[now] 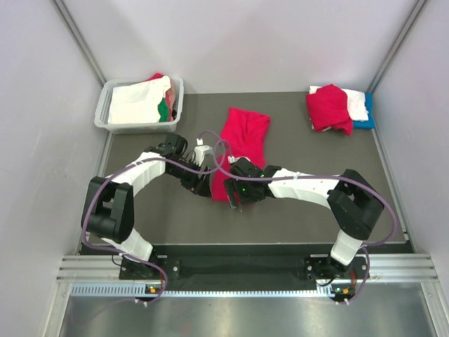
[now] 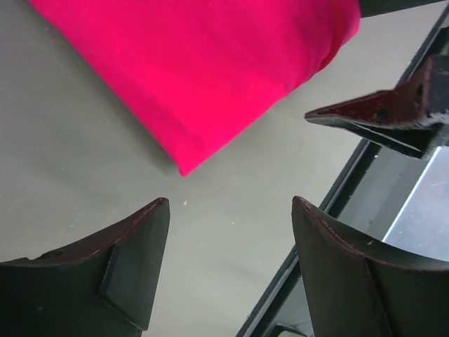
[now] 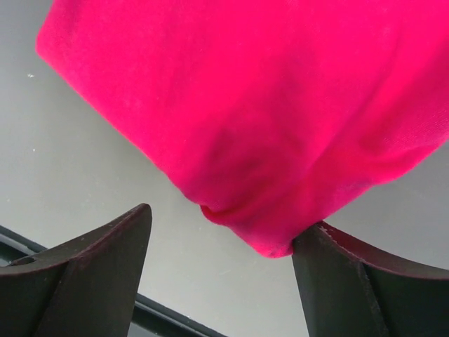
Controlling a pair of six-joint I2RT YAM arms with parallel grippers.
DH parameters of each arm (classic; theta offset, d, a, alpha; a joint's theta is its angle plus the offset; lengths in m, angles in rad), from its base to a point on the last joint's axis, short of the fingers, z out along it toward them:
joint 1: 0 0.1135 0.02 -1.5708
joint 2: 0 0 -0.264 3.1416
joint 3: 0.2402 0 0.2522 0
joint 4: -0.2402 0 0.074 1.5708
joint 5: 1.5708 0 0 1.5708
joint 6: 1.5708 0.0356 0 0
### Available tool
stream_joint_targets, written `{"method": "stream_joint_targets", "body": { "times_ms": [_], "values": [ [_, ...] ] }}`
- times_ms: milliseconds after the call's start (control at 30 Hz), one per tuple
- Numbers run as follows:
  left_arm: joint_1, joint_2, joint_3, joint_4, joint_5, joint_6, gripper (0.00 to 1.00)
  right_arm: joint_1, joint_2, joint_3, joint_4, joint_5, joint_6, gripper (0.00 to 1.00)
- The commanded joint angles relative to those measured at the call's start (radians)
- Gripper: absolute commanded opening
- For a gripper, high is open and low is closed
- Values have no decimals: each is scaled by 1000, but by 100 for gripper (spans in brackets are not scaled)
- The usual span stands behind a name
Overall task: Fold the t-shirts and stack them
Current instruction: Fold the tshirt
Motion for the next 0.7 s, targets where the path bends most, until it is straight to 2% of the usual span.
{"method": "stream_joint_targets", "body": {
  "times_ms": [0,367,567,667],
  "values": [
    [-31,-30,4,20,61,-14,75,-9,-11,27,28,2,-20,75],
    [-196,-24,60,-54,32,-81,75,-9,-83,-68,-12,20,-29,72],
    [-192,26,52,-85,-11,-17,72,-8,-107,-68,-31,20,-37,72],
    [-151,29,37,-76,-31,-8,72,-8,-121,-69,-41,22,-40,72]
  ]
}}
